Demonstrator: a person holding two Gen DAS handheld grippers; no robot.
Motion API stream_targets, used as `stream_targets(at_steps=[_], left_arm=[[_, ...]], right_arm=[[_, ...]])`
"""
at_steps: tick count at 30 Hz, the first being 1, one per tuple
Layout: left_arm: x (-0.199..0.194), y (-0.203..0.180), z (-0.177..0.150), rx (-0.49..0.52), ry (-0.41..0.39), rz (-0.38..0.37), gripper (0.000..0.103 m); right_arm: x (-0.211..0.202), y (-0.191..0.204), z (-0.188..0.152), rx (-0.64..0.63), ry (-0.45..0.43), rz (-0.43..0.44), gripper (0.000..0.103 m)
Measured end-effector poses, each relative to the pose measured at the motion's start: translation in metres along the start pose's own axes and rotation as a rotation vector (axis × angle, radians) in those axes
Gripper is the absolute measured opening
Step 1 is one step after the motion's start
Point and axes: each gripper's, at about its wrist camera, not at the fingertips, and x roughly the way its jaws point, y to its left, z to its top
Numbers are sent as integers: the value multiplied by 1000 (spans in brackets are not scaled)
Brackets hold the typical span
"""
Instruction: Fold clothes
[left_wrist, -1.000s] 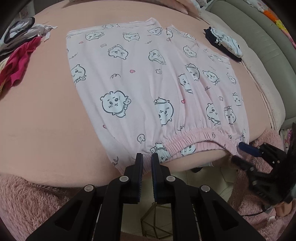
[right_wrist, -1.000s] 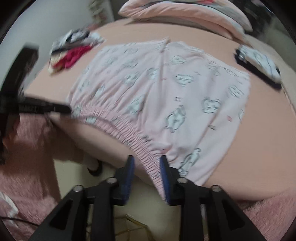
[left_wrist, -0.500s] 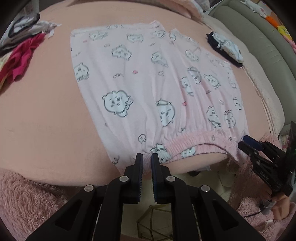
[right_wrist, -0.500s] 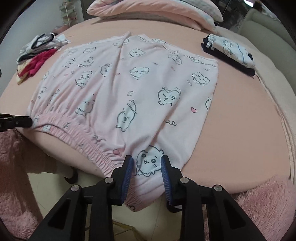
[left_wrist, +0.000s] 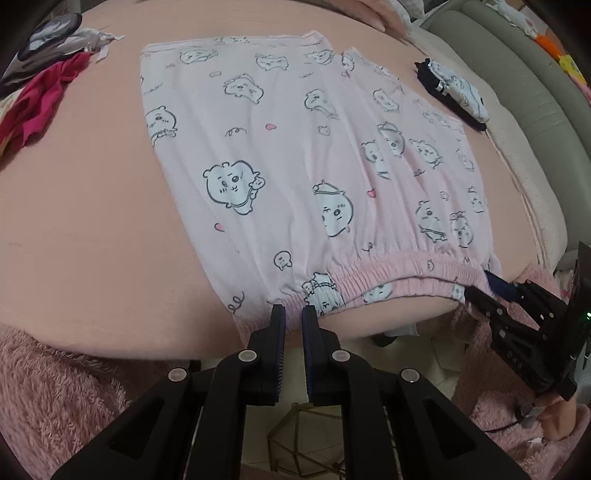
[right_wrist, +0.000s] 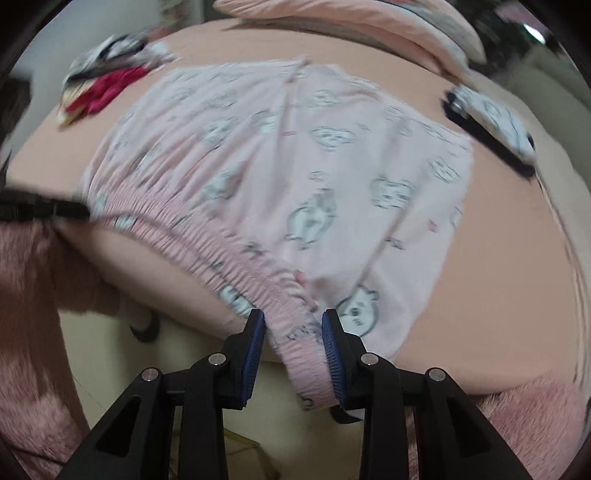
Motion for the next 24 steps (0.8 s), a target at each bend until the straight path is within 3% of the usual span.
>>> stream_targets(at_steps=[5,8,10,13,16,21,24], left_arm=[[-14,-11,4,39,-79,5,8],[1,-4,6,13,-32,36,8],[4,1,5,-8,-11,26,7],[-2,1,5,-15,5,6,8],[-7,-8,10,24,-2,-7,8],[-14,-42,54,99,-84,-65,8],[-12,-57,93,135,-160,-75,8]], right_arm=[[-9,-9,0,36,-52,-48,31],[7,-4,-3,22,41,16,35],[4,-4,-3,23,48,37,36],[-10,-17,-1,88,36,165,36],[-37,-42,8,170,-37,324,36],[-48,-105,48,297,-103,132,37],[-25,-152,78,410,-99,122,37]])
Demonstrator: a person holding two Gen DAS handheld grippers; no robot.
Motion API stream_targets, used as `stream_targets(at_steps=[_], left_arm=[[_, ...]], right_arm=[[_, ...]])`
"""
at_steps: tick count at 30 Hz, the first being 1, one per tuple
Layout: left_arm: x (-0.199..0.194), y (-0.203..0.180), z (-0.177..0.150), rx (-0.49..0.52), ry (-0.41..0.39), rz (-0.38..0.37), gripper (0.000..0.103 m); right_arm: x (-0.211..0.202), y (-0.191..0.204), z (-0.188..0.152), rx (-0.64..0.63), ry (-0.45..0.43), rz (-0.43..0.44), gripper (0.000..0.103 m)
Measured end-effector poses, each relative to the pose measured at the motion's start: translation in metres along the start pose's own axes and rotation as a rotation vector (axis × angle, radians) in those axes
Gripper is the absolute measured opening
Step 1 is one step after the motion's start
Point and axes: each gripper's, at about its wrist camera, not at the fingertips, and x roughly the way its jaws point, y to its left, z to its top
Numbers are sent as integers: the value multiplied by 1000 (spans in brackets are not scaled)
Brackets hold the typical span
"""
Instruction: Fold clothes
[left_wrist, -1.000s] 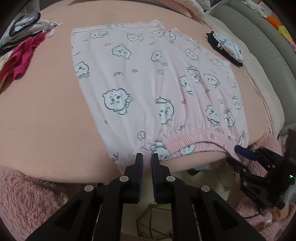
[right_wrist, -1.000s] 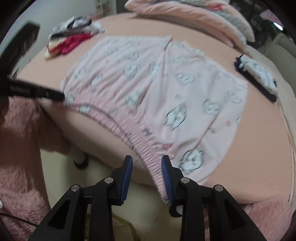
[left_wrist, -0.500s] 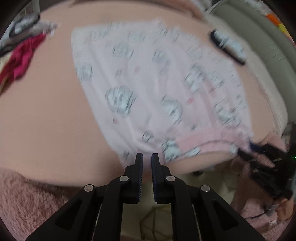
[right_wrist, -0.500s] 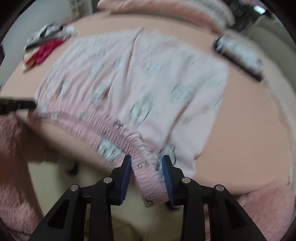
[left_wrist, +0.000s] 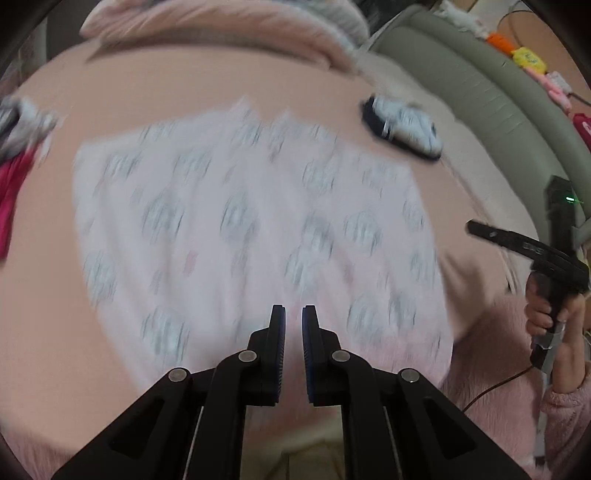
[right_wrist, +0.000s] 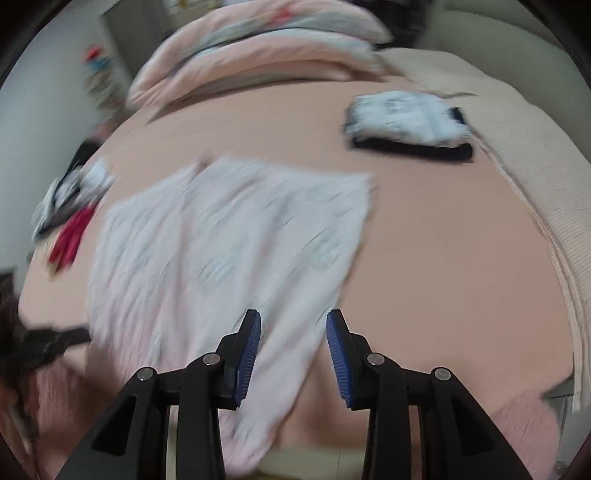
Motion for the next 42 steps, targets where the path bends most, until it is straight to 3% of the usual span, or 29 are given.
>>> stream_targets(at_steps=[2,6,13,15,17,19,20,21,22,23,28,31,37,40,42], left_arm=[[12,-4,32,31,-40,18,8],[42,5,90,39,-76,45,8],[109,11,180,78,-27,72,9],[130,9,195,115,-6,115,27],[146,9,203,137,4,139,35],[161,10,206,147,44,111,35],[168,10,205,153,67,93,31],[170,8,203,162,65,90,10],[170,5,203,176,58,89,5],[167,0,203,189,38,81,5],[142,-18,221,219,-59,0,5],[146,-26,234,241,-80,8,5],[202,-3,243,178,21,78,7],[167,-3,247,133,-90,69,7],[141,-6,242,143,-145,52,7]], right_arm=[[16,-18,24,65,8,7,38],[50,-42,52,94,5,-83,39],[110,-71,71,98,62,-127,41],[115,-70,74,84,51,-102,53],[119,-67,78,50,49,-79,56],[123,-61,79,4,44,-77,51],[124,-58,79,-20,35,-85,33],[124,-55,78,-38,31,-64,19],[123,-54,77,-32,26,-32,6],[122,-52,77,-22,20,2,5],[85,-53,77,39,-130,-41,4],[66,-59,77,25,-193,-101,4],[84,-97,78,162,-88,-137,6],[96,-102,76,174,-37,-158,12],[79,-95,73,153,-92,-206,21]])
